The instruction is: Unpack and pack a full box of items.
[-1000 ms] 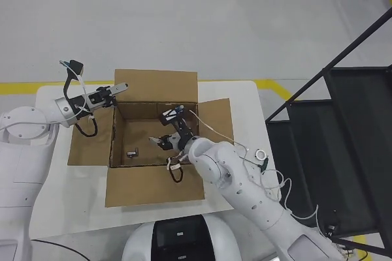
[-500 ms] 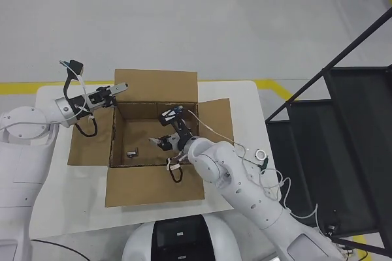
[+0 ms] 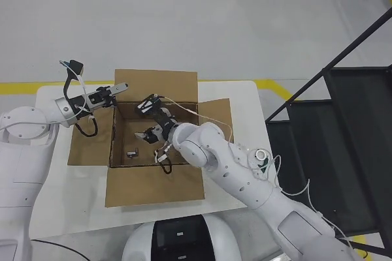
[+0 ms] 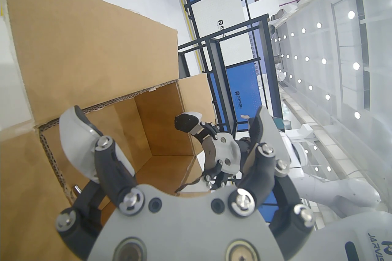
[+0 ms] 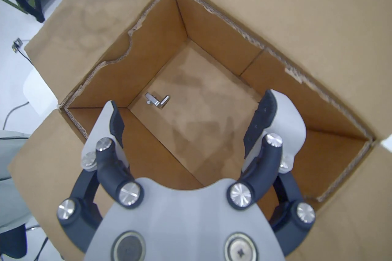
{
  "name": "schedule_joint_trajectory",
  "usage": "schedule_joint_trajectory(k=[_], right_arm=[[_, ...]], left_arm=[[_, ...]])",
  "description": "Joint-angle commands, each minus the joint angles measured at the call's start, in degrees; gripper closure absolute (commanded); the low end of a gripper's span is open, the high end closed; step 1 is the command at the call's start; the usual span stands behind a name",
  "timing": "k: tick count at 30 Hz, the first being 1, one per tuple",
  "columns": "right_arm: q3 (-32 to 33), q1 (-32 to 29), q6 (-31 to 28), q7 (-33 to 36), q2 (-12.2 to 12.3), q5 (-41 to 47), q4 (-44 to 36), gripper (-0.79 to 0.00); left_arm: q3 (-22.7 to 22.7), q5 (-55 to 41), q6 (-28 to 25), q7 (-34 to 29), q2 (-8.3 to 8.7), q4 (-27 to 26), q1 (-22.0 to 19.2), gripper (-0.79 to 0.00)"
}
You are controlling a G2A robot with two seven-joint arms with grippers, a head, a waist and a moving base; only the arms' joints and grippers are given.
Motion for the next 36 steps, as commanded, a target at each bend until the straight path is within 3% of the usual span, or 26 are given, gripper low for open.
schedule_joint_trajectory(k=[1,6,17,26,29,36], right_arm=[[-3.52,4.03,-0.66,1.39,-1.28,-0.62,4.9,-0.785],[-6.23,4.97,-0.43,0.5,-2.67,-0.43,10.72,-0.785],[-13.2,10.36,-5.15,-5.79,-9.53,9.62,28.76,-0.785],[-13.56,11.85,-8.79,-8.43,-11.54,11.12,34.75,-0.785],[-12.07,14.77,-9.37,-8.29,-12.15,12.65,35.06,-0.785],[-10.55,16.53,-14.02,-7.78,-12.66,14.51,36.62,-0.785]], left_arm=[[0.0,0.0,0.0,0.0,0.0,0.0,0.0,-0.785],[0.0,0.0,0.0,0.0,0.0,0.0,0.0,-0.785],[0.0,0.0,0.0,0.0,0.0,0.0,0.0,-0.785],[0.0,0.0,0.0,0.0,0.0,0.0,0.0,-0.785],[-1.44,4.69,1.71,3.92,0.43,0.66,-1.0,-0.785],[-5.89,7.75,3.46,8.73,1.55,-1.5,2.0,-0.785]])
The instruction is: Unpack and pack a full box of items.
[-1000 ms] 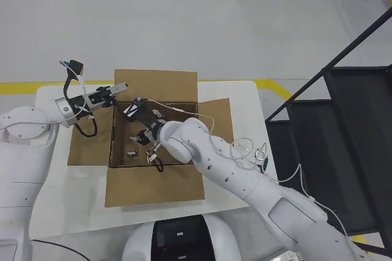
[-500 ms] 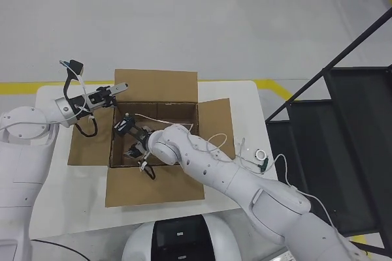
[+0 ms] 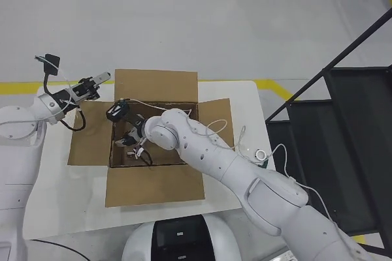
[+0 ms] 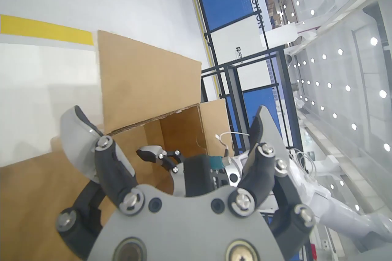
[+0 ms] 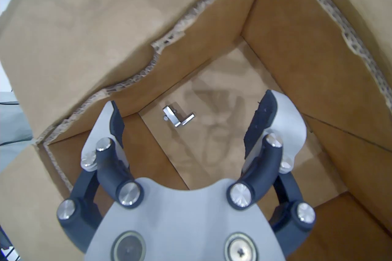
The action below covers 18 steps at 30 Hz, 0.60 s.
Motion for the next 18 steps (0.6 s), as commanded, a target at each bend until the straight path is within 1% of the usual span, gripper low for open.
schedule_joint_trajectory(k=[1,4,6,7,9,15,18], right_arm=[[0.39,-0.1,-1.55,0.13,0.17,-0.03,-0.27,-0.785],[1.44,-0.97,-3.3,0.05,0.82,-0.52,-1.33,-0.785],[2.37,-1.76,-3.43,0.25,1.51,-1.64,-2.07,-0.785],[2.77,-2.41,-3.85,0.11,1.9,-2.35,-2.74,-0.785],[4.13,-3.79,-3.54,0.47,2.79,-3.17,-4.03,-0.785],[8.6,-9.17,-5.84,2.81,5.98,-6.17,-10.6,-0.785],[11.17,-12.17,-7.12,4.26,7.56,-7.37,-14.86,-0.785]], left_arm=[[-1.24,0.76,0.6,0.63,0.32,-0.73,0.75,-0.785],[-3.89,-0.98,-0.39,1.76,0.75,-2.3,2.61,-0.785],[-6.15,-4.72,-1.66,2.88,0.92,-3.09,4.4,-0.785],[-7.34,-4.51,-1.85,4.02,1.11,-3.55,5.26,-0.785],[-9.2,-4.67,-1.51,5.42,1.4,-4.8,7.09,-0.785],[-15.31,-5.13,0.56,11.61,2.1,-7.19,12.24,-0.785],[-17.08,-5.66,2.09,12.31,2.3,-8.5,14.51,-0.785]])
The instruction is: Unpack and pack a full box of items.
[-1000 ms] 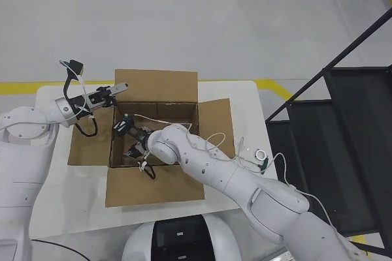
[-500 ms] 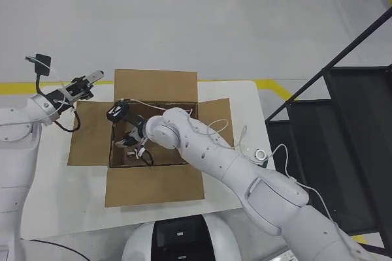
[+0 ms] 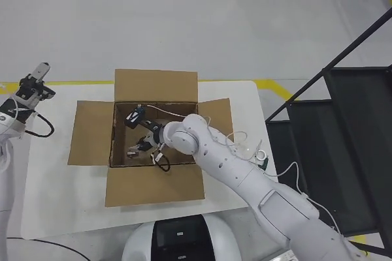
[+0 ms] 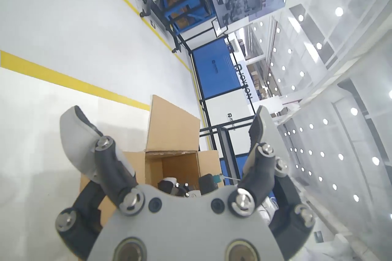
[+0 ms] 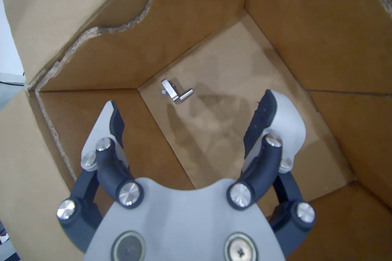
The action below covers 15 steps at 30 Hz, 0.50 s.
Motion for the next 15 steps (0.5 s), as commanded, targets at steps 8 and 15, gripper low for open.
schedule_joint_trajectory(k=[8,15], right_arm=[[6.29,-6.93,-1.07,4.58,3.45,-3.32,-10.56,-0.785],[7.83,-8.84,-0.87,4.59,4.16,-2.72,-14.42,-0.785]], left_arm=[[-0.63,0.16,1.5,-0.11,0.12,-0.64,1.16,-0.785],[1.22,3.54,4.41,0.81,0.04,1.13,1.89,-0.785]])
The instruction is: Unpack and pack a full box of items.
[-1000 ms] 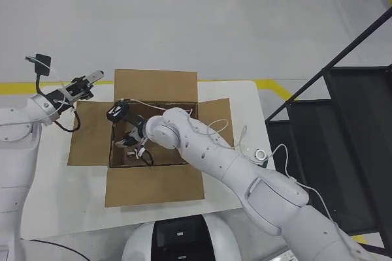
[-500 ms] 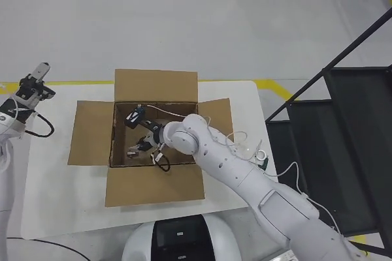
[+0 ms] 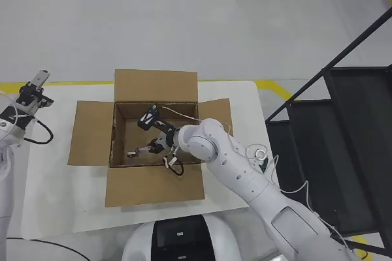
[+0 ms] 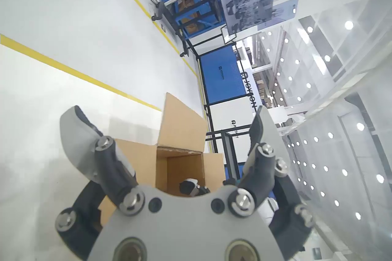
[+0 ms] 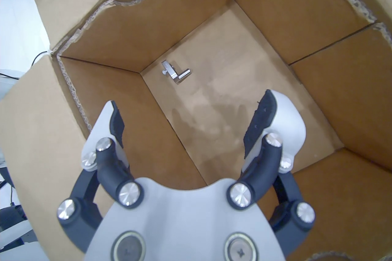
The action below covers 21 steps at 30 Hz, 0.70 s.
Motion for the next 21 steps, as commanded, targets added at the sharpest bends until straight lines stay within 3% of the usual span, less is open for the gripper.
schedule_joint_trajectory(k=[1,6,12,16,21], right_arm=[[0.17,-0.3,-0.01,0.02,0.13,0.07,-0.69,-0.785],[1.21,-1.58,-0.37,-0.64,0.53,1.6,-3.23,-0.785],[4.98,-4.57,-2.48,1.54,1.98,2.91,-7.27,-0.785],[8.41,-7.72,-2.8,2.7,3.12,3.6,-10.67,-0.785],[11.59,-11.17,-3.06,4.79,4.39,3.3,-15.06,-0.785]], left_arm=[[1.37,3.17,1.7,-0.18,0.03,1.32,-0.47,-0.785],[5.03,3.68,1.52,-0.29,-0.52,7.43,-2.87,-0.785],[8.25,-3.99,-0.59,-5.77,-1.49,13.36,-5.65,-0.785],[9.25,-10.01,-1.44,-10.42,-1.96,14.93,-6.73,-0.785],[10.46,-10.79,-1.87,-11.53,-2.2,14.53,-7.21,-0.785]])
